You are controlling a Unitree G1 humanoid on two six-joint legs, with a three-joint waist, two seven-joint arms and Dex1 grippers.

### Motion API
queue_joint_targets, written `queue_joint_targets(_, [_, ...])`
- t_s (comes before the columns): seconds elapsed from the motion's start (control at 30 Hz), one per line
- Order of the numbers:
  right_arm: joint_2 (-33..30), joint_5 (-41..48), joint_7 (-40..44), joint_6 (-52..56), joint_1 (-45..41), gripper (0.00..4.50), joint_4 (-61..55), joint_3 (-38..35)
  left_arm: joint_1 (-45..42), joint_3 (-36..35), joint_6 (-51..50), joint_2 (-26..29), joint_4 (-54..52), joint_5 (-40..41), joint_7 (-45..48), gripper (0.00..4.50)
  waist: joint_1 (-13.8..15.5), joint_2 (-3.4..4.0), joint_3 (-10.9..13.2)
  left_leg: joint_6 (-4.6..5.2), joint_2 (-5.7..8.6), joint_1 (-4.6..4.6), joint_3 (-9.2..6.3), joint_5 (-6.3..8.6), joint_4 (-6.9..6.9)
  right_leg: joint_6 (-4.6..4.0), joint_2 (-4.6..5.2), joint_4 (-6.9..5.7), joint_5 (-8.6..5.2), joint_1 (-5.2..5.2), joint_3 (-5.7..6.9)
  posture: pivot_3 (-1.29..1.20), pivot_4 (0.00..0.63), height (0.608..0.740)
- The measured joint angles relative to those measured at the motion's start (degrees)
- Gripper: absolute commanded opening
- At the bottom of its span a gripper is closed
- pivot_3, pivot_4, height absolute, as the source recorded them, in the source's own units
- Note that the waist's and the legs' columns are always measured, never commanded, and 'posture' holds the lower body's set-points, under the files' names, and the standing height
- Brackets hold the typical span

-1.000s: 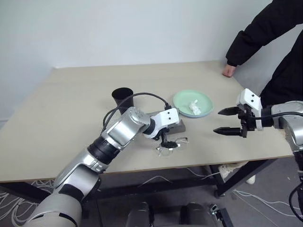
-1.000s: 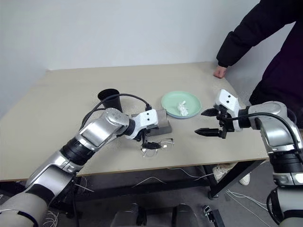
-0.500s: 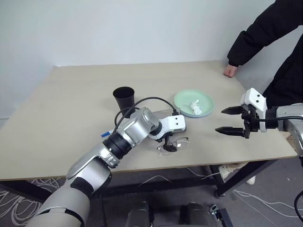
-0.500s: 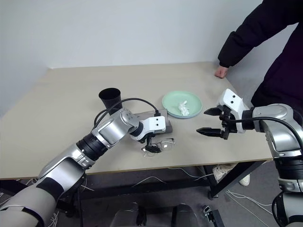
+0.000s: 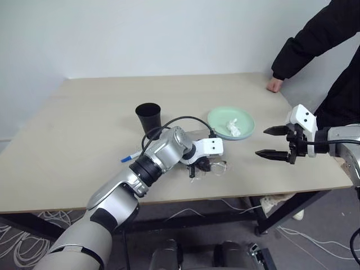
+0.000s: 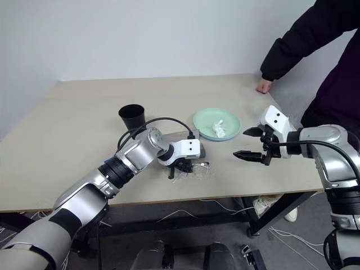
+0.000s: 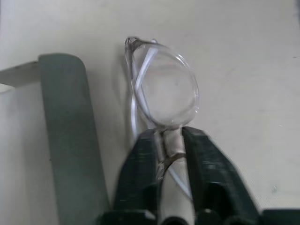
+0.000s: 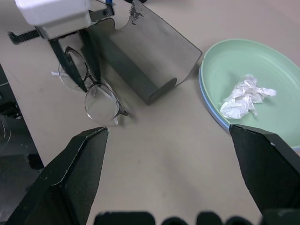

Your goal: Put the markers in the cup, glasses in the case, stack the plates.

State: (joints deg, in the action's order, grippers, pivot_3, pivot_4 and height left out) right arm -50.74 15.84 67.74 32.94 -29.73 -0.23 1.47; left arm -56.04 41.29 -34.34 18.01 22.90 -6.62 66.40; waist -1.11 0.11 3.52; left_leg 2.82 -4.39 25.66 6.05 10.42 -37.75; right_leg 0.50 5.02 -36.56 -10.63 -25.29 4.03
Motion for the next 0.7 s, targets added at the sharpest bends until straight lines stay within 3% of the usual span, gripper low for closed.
queue_joint_targets(0.23, [0.29,0.01,-0.32,-0.35,0.00,4.50,-0.03,0.01,-0.14,-0.28,0.65,0.09,-0.35,-0.05,1.52,0.01,-0.04,0.00,0.01,0.03,0.18,0.00,-0.53,0.02,-0.11,0.00,0.00,0.15,0.00,0.03,0.08,0.00,0.000,0.740])
queue_joint_targets(0.37, [0.44,-0.02,-0.33,-0.87,-0.33,4.50,0.02,0.10,-0.21,-0.31,1.42,0.48,-0.34,-0.70,1.94,0.01,-0.08,0.11,0.02,0.04,0.20,0.07,-0.79,0.02,0.15,0.01,-0.03,0.96,0.02,0.10,0.38,0.00,0.000,0.740])
queue_joint_targets(0.7, [1.48,-0.12,-0.32,-1.96,-1.18,4.50,1.36,0.88,-0.23,-1.66,2.05,1.15,0.17,-1.50,3.51,0.01,-0.15,0.11,0.03,0.07,0.17,0.06,-0.63,0.04,-0.09,0.01,-0.02,0.98,0.03,-0.18,0.35,0.00,0.000,0.740])
